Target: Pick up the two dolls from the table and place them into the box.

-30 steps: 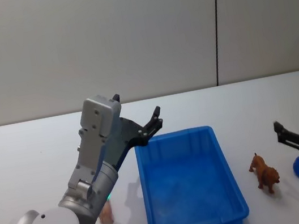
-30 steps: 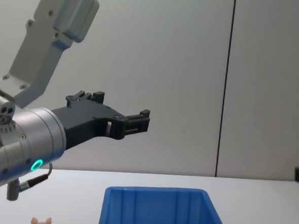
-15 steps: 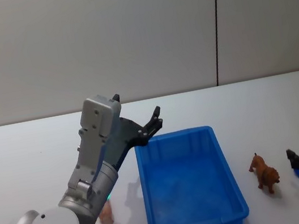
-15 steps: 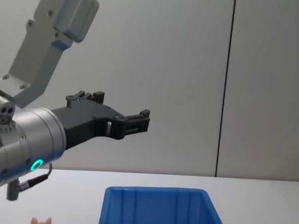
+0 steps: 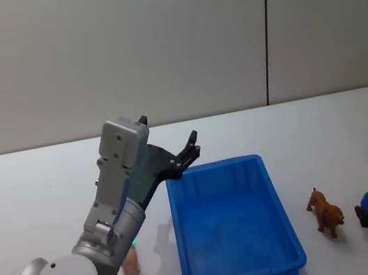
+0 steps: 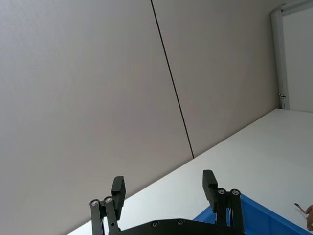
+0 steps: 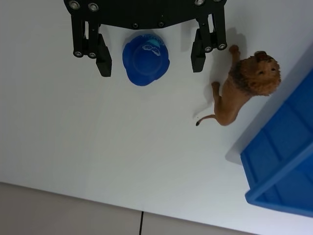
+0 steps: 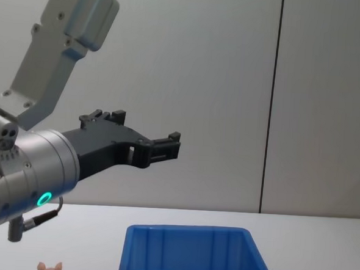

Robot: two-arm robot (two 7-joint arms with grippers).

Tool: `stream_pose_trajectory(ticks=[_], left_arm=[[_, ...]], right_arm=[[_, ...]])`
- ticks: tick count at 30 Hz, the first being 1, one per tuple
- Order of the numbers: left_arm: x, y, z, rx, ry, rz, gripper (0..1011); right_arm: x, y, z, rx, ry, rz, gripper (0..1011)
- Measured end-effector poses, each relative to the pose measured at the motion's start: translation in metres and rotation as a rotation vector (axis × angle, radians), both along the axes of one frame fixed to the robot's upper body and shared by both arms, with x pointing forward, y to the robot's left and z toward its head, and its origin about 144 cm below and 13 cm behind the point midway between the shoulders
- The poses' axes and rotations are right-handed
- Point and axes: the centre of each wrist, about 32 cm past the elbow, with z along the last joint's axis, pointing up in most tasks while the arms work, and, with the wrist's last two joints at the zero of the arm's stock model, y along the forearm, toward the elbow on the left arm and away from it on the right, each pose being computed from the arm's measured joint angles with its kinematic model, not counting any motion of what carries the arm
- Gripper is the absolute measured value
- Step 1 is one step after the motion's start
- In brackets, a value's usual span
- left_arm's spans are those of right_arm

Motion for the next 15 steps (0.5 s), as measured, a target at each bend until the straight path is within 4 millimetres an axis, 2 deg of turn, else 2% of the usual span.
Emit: stream_pose_trajectory(ticks=[8, 15], left_arm=[[0.0, 0.0, 0.0, 0.0, 0.0, 0.0, 1000], [0.0, 0.0, 0.0, 0.0, 0.0, 0.0, 1001]], right_arm=[[0.005, 0.0, -0.01, -0.009, 0.033, -0.001, 996], [0.009, 0.0, -0.015, -0.009, 0.051, -0.001, 814]])
